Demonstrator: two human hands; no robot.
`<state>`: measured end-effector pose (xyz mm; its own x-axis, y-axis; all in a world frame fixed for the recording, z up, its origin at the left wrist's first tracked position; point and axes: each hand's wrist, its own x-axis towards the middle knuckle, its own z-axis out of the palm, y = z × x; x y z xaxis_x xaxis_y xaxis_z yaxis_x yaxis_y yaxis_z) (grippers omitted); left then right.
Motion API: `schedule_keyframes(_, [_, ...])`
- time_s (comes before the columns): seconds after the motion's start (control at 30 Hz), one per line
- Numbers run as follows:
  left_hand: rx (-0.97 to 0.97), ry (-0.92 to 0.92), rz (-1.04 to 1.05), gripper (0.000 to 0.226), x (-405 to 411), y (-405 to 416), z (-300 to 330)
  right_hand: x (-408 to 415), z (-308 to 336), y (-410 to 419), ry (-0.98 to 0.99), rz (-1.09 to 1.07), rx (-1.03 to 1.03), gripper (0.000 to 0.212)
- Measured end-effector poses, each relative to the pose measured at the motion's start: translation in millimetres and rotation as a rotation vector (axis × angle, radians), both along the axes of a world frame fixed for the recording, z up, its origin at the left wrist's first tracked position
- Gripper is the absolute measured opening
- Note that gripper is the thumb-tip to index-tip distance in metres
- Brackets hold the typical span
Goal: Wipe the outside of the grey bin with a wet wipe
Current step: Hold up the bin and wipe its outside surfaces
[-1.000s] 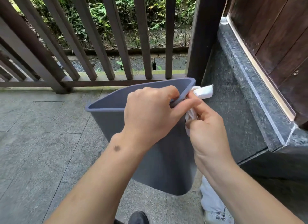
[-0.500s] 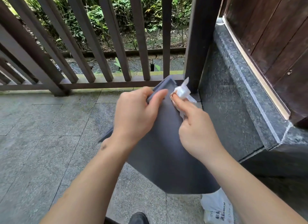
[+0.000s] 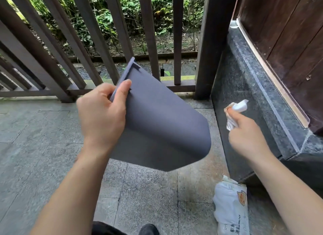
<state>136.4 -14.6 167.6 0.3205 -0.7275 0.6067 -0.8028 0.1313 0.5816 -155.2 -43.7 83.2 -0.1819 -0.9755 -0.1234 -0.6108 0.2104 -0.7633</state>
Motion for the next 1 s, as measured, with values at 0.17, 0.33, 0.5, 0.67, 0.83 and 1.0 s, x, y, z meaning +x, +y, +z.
schedule_keyframes(0.17, [-0.05, 0.088, 0.073, 0.054, 10, 1, 4, 27, -3, 4, 0.003, 0.13, -0.053, 0.074])
schedule_keyframes(0.33, [-0.074, 0.088, 0.034, 0.053, -1, 3, -1, 57, 10, 21, 0.0, 0.224, -0.242, 0.057])
schedule_keyframes(0.5, [-0.047, -0.066, -0.107, 0.047, -27, 3, -11, 103, 21, 72, -0.086, 0.507, -0.408, 0.065])
schedule_keyframes(0.67, [-0.007, -0.173, -0.13, 0.046, -31, 2, -17, 102, 11, 85, -0.039, 0.592, -0.479, 0.071])
schedule_keyframes(0.83, [-0.001, -0.152, -0.137, 0.046, -33, 4, -20, 79, -19, 57, -0.066, 0.352, -0.232, 0.059])
schedule_keyframes(1.0, [-0.041, -0.083, -0.112, 0.046, -35, 5, -14, 72, -38, 41, -0.176, 0.068, -0.065, 0.054])
